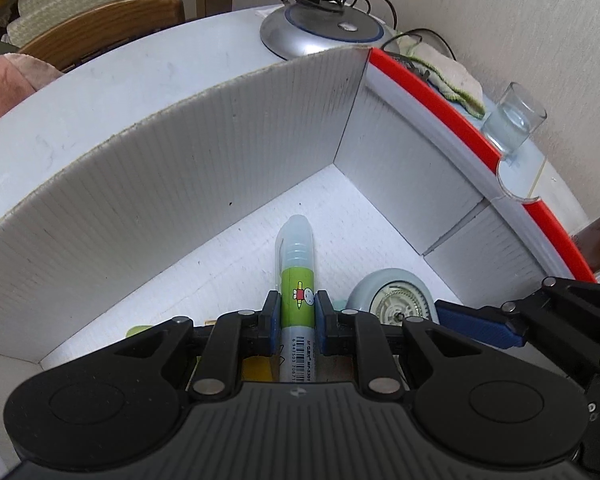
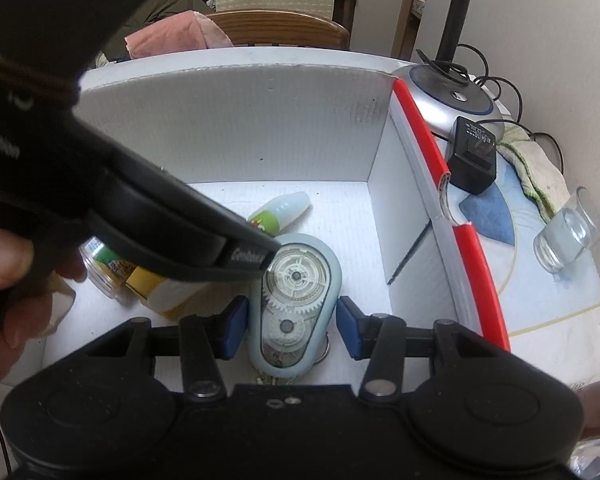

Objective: Organize rigid objects
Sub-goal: 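Open both tools to release the glue stick and tape inside the box, then withdraw both tools from the shoebox back toward the mat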

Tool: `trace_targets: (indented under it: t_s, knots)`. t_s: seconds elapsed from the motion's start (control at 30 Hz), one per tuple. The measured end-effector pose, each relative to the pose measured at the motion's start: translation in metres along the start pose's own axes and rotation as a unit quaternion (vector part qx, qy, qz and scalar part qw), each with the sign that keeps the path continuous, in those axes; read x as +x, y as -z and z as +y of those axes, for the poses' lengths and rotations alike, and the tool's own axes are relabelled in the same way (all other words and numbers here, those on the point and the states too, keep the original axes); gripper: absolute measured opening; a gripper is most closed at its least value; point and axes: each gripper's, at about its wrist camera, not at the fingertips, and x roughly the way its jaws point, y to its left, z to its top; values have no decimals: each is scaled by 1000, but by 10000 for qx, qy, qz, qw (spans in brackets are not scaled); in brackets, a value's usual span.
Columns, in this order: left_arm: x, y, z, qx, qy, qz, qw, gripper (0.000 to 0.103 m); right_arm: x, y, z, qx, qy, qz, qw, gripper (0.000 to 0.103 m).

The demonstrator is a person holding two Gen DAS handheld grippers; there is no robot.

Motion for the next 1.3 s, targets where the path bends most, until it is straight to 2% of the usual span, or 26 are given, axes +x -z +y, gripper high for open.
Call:
trace_targets:
  t_s: [0.2,0.27,0.5,1.3]
  knots:
    - [0,2,-3,74,-72,49,9999,17,-2,2,-2,64,-1,-2,10000,48]
    - [-1,3,-4,115,-81,28,9999,17,-3,2,-5,90,5,-34,10000,55]
    - [-17,9,-4,52,-30,-120,9999,18,-12,4,-7,137,-45,-159,9998,56]
    - [-127,59,8,-122,-242,-1077,9938,18,-81,14,5,257,-422,-800,9956,62]
